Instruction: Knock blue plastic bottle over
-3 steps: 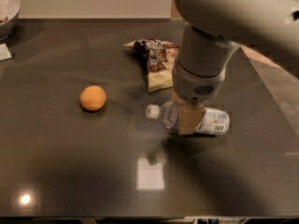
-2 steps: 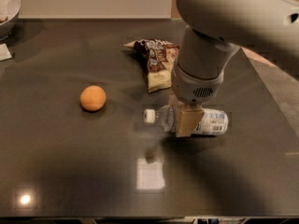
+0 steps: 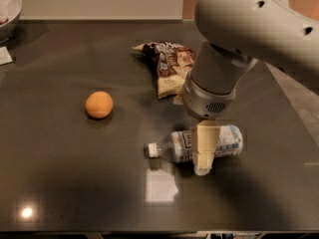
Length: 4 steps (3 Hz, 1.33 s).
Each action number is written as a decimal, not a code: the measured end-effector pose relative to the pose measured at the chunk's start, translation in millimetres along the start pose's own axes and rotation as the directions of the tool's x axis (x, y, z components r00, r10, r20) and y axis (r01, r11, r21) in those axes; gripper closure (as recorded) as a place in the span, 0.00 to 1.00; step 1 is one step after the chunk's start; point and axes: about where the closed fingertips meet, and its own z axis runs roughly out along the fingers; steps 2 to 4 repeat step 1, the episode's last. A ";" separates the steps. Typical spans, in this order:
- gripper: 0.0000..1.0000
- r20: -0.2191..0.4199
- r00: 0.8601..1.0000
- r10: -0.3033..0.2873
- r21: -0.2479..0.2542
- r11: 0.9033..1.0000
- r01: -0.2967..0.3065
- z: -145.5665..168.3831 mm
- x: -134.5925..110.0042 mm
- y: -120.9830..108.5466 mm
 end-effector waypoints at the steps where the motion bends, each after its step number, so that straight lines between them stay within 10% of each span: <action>1: 0.00 0.000 1.000 0.000 0.000 1.000 0.000 0.0 0.0 0.0; 4: 0.00 0.000 1.000 0.000 0.000 1.000 0.000 0.0 0.0 0.0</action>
Offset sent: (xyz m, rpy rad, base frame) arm 0.0000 0.0000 0.0000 0.0000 0.0000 0.0000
